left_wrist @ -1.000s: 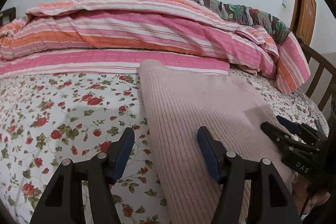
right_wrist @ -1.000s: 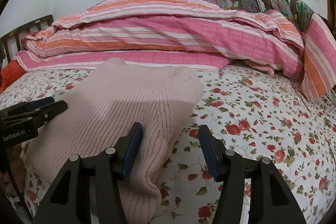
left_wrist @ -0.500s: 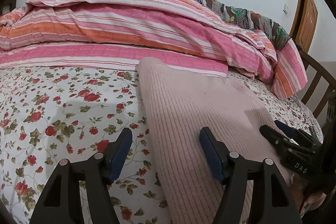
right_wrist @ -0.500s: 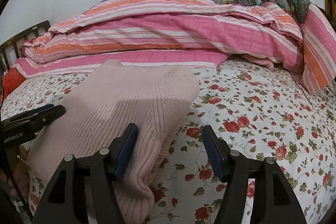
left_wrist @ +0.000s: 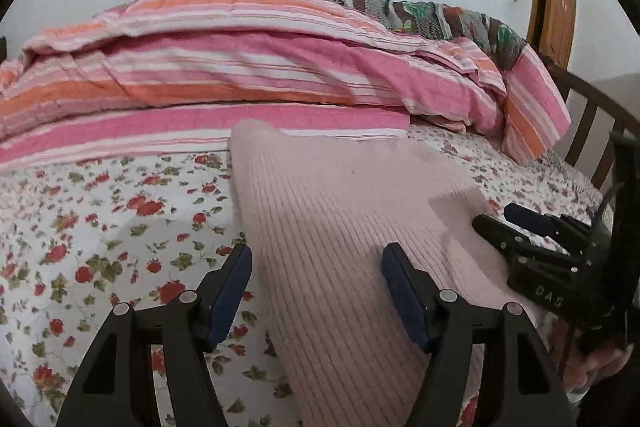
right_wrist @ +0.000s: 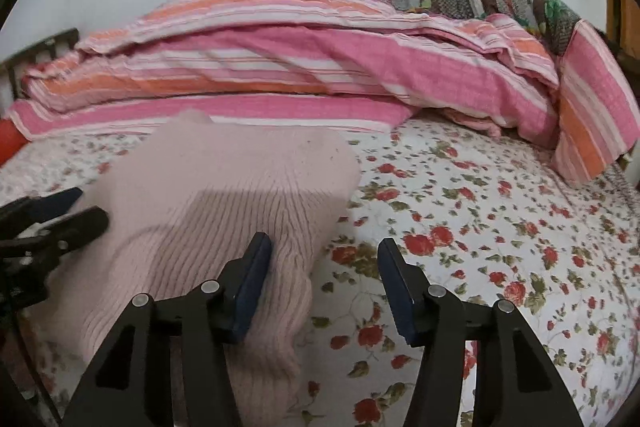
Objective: Fold small clothes
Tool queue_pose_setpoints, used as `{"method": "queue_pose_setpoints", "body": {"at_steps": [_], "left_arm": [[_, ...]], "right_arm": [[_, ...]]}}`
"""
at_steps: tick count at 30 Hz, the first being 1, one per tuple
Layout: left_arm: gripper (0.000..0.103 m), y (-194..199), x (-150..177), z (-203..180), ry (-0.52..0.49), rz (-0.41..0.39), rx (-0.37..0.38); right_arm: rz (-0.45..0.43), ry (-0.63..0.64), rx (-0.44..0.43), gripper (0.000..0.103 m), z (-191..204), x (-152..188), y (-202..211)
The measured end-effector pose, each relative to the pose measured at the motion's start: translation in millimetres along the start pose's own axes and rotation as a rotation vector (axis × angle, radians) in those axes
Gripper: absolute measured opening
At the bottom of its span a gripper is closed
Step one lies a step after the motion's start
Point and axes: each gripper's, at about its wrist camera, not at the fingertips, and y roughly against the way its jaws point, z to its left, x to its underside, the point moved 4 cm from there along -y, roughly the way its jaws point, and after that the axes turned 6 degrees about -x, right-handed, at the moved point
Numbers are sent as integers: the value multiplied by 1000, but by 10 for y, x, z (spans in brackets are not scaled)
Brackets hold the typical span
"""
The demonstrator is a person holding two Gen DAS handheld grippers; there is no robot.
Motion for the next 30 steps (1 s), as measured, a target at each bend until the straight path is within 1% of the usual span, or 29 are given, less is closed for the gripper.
{"method": "queue_pose_setpoints", "body": {"at_steps": [2, 5, 12, 13, 14, 16, 18, 20, 22, 27, 30], "left_arm": [[67, 0, 18, 16, 10, 5, 8], [67, 4, 26, -6, -1, 2, -3], [67, 19, 3, -14, -10, -9, -8], [67, 54, -27, 6, -6, -27, -1], [67, 105, -70, 62, 18, -48, -7], [65, 155, -133, 168, 62, -65, -13], [65, 127, -151, 235, 89, -51, -7], [66, -2, -107, 247, 93, 3, -27], [67, -87, -62, 221, 77, 28, -46], [67, -68, -61, 230, 84, 25, -43], [65, -11, -77, 255, 87, 14, -25]], "right_arm": [[4, 1, 2, 53, 0, 9, -7], [7, -12, -9, 53, -26, 8, -16], [21, -75, -88, 55, -120, -17, -17], [15, -85, -105, 55, -137, -38, 3], [1, -101, -120, 56, -163, -66, 41], [-46, -127, -148, 56, -206, -119, 148], [-69, -127, -143, 56, -227, -147, 182], [-33, -125, -142, 56, -222, -123, 99], [6, -131, -143, 55, -213, -72, -12], [24, -133, -148, 55, -224, -70, -13], [-11, -140, -205, 50, -236, -113, 128]]}}
